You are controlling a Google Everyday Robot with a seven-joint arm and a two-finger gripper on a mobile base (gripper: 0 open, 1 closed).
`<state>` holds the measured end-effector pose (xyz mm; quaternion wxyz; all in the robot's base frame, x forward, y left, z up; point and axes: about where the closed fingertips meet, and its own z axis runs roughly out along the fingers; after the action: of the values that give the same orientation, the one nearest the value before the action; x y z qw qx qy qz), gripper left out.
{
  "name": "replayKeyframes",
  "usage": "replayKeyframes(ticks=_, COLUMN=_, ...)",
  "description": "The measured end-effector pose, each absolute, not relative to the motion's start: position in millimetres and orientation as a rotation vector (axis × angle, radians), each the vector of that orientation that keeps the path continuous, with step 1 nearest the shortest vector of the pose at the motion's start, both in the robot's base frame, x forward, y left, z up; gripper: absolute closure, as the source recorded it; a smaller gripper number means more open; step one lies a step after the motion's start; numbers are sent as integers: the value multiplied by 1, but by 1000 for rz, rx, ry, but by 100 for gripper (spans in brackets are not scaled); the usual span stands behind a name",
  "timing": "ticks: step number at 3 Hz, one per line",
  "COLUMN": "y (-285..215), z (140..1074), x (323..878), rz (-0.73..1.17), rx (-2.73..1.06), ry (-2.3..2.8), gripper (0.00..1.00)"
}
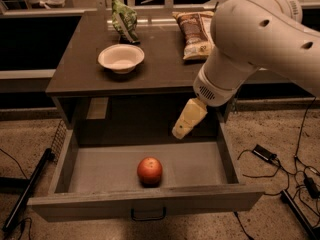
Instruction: Pick apple from top drawer and place on counter
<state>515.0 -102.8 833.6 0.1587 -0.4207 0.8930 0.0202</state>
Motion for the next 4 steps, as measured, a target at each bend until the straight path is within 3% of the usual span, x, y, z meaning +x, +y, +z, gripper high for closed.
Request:
replayKeyframes(ticks=2, y=-29, z=745, x=458, rz=245, rx=-1193, ry=2790, gripper=0)
replayKeyframes(ticks=4, y=-30, z=741, x=463, rz=201, rx=-1018, ry=2893, gripper=0)
